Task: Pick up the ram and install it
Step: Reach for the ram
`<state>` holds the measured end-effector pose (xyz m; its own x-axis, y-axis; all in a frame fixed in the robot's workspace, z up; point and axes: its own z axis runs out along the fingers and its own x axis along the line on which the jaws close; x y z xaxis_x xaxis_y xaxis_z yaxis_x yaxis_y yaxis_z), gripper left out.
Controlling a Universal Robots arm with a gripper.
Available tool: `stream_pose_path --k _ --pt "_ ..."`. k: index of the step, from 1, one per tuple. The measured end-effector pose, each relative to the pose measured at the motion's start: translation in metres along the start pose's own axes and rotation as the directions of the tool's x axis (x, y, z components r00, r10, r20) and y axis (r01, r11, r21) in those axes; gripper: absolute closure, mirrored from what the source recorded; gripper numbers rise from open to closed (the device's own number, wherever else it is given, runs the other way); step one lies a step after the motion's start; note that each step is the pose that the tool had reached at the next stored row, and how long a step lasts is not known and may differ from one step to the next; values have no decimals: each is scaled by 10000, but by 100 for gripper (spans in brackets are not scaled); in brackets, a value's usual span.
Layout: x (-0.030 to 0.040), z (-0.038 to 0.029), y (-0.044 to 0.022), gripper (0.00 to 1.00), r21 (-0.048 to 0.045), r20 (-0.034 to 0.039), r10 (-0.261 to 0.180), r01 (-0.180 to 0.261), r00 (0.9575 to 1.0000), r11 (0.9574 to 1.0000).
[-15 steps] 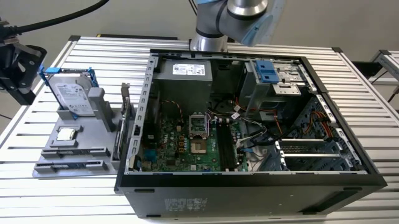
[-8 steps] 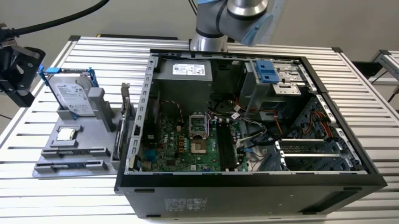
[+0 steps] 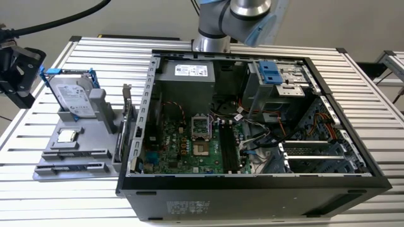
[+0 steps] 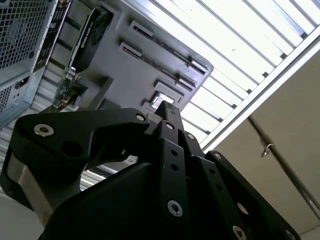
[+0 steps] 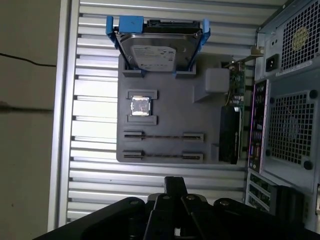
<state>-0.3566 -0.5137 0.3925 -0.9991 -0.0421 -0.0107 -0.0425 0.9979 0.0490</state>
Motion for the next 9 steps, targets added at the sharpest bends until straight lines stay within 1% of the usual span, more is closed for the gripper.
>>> stream_pose_path --k 9 --pt "0 0 0 100 4 24 474 -474 9989 9989"
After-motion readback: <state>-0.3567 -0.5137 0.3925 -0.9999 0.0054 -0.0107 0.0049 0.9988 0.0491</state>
